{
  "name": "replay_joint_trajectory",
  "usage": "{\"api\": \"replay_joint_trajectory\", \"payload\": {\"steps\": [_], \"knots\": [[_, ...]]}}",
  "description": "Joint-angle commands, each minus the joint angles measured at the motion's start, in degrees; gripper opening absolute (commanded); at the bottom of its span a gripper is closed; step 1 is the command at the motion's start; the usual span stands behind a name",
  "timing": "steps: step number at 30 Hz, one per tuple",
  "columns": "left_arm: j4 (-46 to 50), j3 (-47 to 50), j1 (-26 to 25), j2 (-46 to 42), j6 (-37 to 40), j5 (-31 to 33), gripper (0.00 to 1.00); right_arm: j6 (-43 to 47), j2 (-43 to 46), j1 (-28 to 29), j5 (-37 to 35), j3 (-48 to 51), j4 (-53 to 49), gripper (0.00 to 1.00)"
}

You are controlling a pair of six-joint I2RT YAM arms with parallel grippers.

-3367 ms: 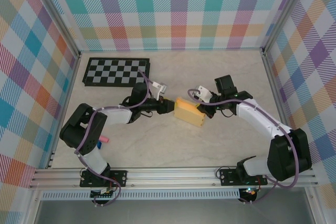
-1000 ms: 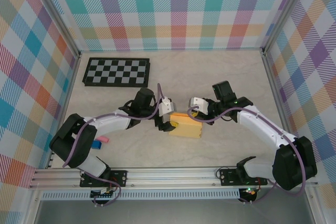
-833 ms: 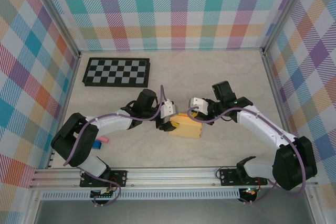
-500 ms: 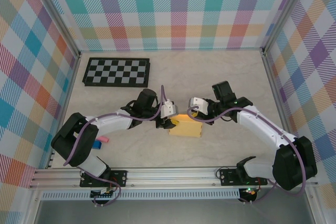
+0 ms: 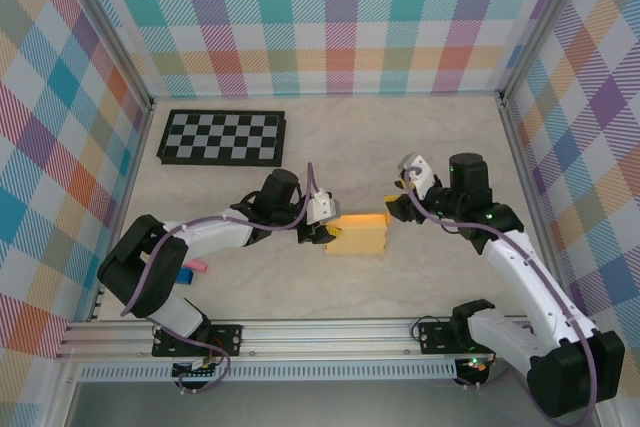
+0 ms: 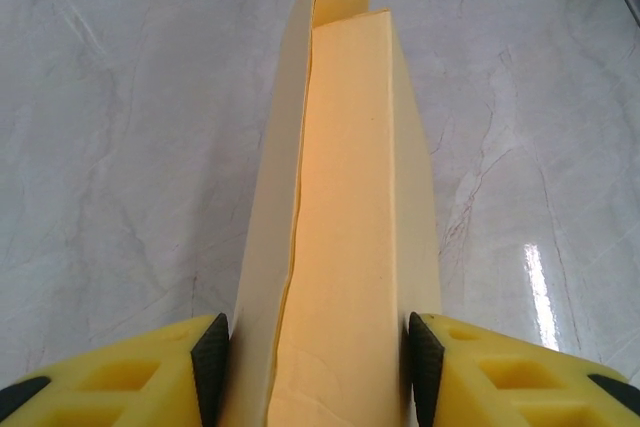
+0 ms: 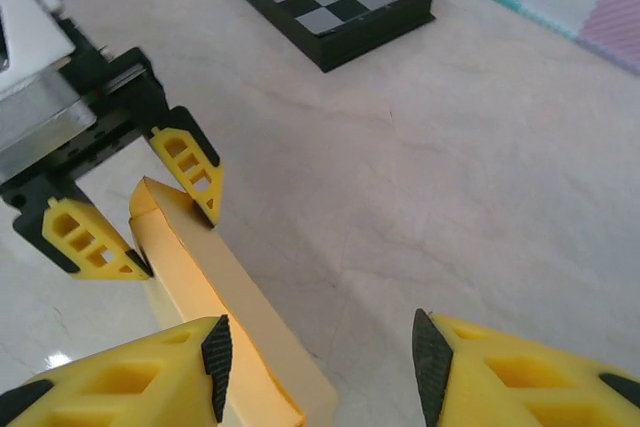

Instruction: Fold the paper box

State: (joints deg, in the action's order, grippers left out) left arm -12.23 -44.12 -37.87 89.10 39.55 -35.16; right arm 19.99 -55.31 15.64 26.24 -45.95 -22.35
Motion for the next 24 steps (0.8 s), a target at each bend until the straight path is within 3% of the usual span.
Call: {"api": "replay_joint_trajectory", "payload": {"steps": [1,4,8,10,12,16,19,24], "knots": [[-0.5,0.3,-0.7,-0.7,-0.8,0.9,0.53,-13.6,-2.5,-1.4,2.3,1.3,-7.8,0.52],[-1.0,0.6,-0.7,-0.7,-1.2,1.0,0.53,-17.8,-5.4,-3.2,4.9,2.5,-9.5,0.54],[-1.0,0.4,-0.7,-0.4,-1.4,0.4,0.55,-17.2,-11.1,-9.5,19.2,4.6,-4.8,0.58],[-0.3,0.2,-0.7,-0.1,-1.0,0.2,0.56,-8.6,-14.3,-12.2,24.5,3.5,-5.8,0.63],[-0.1,0.0,-0.7,0.1,-0.9,-0.1,0.56,-1.5,-17.9,-13.4,25.3,1.4,-8.4,0.67],[-0.2,-0.4,-0.7,0.8,-1.2,-0.5,0.56,4.6,-27.7,-13.7,32.4,-5.2,-14.1,0.60],[0.1,-0.6,-0.6,0.7,-1.2,-0.3,0.56,4.8,-29.1,-13.4,32.7,-5.6,-14.0,0.58],[-0.2,-0.7,-0.6,0.8,-1.9,-0.2,0.56,2.8,-25.6,-12.5,25.3,-2.9,-12.7,0.62]]}}
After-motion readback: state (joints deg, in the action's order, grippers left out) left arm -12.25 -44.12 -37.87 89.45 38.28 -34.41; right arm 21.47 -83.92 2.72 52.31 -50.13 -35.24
